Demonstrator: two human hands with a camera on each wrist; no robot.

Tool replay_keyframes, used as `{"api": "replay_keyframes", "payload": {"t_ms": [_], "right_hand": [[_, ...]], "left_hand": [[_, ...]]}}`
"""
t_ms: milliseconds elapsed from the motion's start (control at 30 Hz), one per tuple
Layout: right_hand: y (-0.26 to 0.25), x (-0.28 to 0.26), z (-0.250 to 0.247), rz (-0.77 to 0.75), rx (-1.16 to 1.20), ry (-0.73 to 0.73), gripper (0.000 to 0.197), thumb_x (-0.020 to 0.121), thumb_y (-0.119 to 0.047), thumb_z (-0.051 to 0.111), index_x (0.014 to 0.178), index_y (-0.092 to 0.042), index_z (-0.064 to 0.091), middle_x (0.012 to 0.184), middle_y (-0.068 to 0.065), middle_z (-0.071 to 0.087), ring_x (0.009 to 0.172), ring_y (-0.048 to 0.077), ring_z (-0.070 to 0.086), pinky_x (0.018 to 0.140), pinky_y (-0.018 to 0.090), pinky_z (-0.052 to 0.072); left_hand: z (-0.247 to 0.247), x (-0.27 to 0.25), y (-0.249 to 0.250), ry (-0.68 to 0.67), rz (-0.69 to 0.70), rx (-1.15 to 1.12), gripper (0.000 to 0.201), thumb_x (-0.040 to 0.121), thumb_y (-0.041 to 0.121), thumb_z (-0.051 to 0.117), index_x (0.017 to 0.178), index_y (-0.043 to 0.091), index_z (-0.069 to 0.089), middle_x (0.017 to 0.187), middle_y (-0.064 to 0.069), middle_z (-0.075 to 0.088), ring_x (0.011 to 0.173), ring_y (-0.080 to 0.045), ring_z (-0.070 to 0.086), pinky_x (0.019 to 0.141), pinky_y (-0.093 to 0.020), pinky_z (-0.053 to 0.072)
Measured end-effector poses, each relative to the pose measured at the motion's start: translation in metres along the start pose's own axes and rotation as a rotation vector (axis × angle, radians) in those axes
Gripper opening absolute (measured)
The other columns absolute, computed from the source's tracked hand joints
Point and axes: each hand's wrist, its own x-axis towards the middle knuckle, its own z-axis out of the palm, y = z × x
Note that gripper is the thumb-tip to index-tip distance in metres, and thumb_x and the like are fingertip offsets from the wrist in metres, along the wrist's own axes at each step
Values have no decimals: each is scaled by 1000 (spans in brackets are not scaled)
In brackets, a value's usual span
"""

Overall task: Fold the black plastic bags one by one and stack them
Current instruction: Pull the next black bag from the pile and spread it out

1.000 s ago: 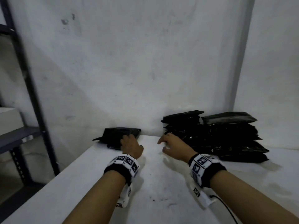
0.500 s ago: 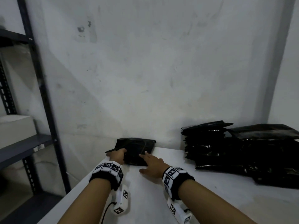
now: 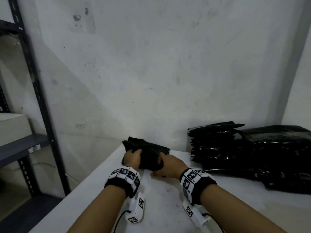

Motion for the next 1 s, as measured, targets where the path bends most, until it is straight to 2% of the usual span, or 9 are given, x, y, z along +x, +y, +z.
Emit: {"api": "replay_keyframes", "payload": {"t_ms": [133, 267, 433, 500, 600, 667, 800, 900, 1000], "right_hand": [[15, -25, -7, -61, 210, 203, 85, 62, -56, 80, 128, -25, 37, 121, 2, 43, 111, 24, 53, 93, 41, 48], [21, -60, -28, -120, 391, 350, 69, 78, -36, 76, 136, -30, 40, 118, 2, 49, 103, 19, 57, 89, 31, 49], [45, -112, -57, -71, 699, 458, 35, 88, -2, 62, 120, -15, 56, 105, 0, 65, 99, 15, 62, 79, 10, 47], [58, -138, -72, 31, 909, 460, 31, 84, 3, 63, 111, -14, 62, 107, 5, 67, 105, 23, 62, 92, 23, 49], [76, -186, -94, 154, 1213, 315, 30, 84, 3, 63, 108, -15, 64, 109, 12, 68, 104, 30, 65, 92, 40, 53], [84, -220, -106, 235, 1340, 227, 29, 87, -1, 61, 115, -7, 65, 111, 14, 70, 101, 30, 67, 86, 37, 55], [104, -279, -119, 349, 1465, 86, 28, 86, -6, 55, 107, 4, 69, 107, 17, 70, 91, 27, 69, 89, 34, 53], [120, -319, -122, 380, 1497, 35, 29, 85, -8, 51, 101, 3, 72, 103, 16, 70, 88, 26, 69, 86, 33, 54], [135, -350, -119, 403, 1537, 30, 30, 91, -20, 52, 107, -1, 69, 102, 14, 70, 86, 25, 68, 84, 32, 53]], "left_hand": [[23, -46, 6, -123, 24, -71, 35, 69, 22, 68, 96, -1, 70, 92, -20, 71, 83, -35, 68, 78, -49, 58], [48, -107, 26, -307, 72, -130, 20, 88, 4, 61, 106, -3, 64, 101, -23, 68, 83, -28, 67, 67, -34, 58], [55, -161, 52, -620, 202, -132, 18, 89, 30, 63, 92, 12, 67, 90, -2, 73, 83, -11, 69, 66, -17, 54], [55, -176, 56, -589, 287, -98, 35, 79, 45, 71, 87, 13, 61, 85, 2, 66, 82, -11, 63, 62, -10, 47], [61, -186, 44, -438, 382, 120, 87, 43, 75, 73, 102, 17, 46, 106, 1, 49, 101, -15, 50, 88, -23, 43], [65, -198, 37, -496, 279, 179, 100, 47, 70, 78, 122, 17, 37, 124, -2, 42, 115, -17, 45, 99, -31, 40], [71, -232, 21, -865, -2, 76, 84, 67, 48, 81, 134, 7, 52, 114, -1, 67, 98, -16, 65, 73, -23, 50], [76, -261, 8, -1039, -150, -1, 50, 82, 33, 69, 124, 6, 63, 120, -10, 66, 107, -22, 63, 89, -28, 51], [82, -283, -3, -1122, -257, -105, 44, 90, 22, 62, 127, -2, 58, 131, -18, 58, 121, -30, 55, 100, -34, 48]]}}
